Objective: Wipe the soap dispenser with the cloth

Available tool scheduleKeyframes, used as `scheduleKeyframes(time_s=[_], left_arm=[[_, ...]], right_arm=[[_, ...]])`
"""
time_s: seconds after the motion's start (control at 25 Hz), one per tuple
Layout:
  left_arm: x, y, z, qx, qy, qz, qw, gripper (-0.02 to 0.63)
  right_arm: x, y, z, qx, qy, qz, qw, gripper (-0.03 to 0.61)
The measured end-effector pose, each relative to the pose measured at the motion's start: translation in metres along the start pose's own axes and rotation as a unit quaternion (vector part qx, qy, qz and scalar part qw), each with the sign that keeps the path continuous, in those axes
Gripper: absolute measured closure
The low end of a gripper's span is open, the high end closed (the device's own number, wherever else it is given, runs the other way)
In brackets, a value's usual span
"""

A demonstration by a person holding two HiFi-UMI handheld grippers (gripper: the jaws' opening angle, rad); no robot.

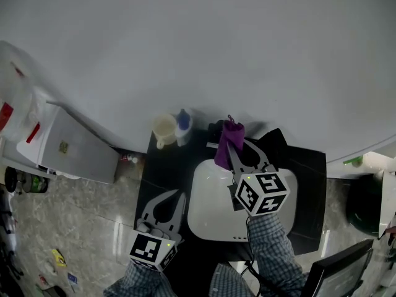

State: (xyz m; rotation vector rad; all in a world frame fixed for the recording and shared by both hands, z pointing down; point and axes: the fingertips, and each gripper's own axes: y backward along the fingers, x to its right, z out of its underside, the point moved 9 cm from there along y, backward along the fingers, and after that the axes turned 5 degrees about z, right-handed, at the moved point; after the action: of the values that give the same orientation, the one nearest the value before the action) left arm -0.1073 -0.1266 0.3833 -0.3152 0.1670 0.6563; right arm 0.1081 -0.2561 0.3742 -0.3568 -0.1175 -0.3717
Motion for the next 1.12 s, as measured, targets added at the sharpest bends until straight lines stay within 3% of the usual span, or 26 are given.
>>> scheduleKeyframes(time_s=[0.32,0.6,1.12], left_arm=[[-0.005,-0.008,0.012,-0.016,0.005,-0.011,0.9998,0.603],[-0.010,-0.013,0.017,-0.019,0.007,-0.011,0.9997,0.603],[0.001,-0.025,0.020,-0.018,0.011,0.010,0.9997,0.603]], right_arm=[[0.014,-0.042,0.014,-0.027,0.003,-0.006,1.000,0.491],[0.032,-0.055,0.030,-0.027,-0.034,0.000,0.999,0.491],[0.063,-0.065,0.052,-0.051,-0.056,0.055,0.996,0.491]])
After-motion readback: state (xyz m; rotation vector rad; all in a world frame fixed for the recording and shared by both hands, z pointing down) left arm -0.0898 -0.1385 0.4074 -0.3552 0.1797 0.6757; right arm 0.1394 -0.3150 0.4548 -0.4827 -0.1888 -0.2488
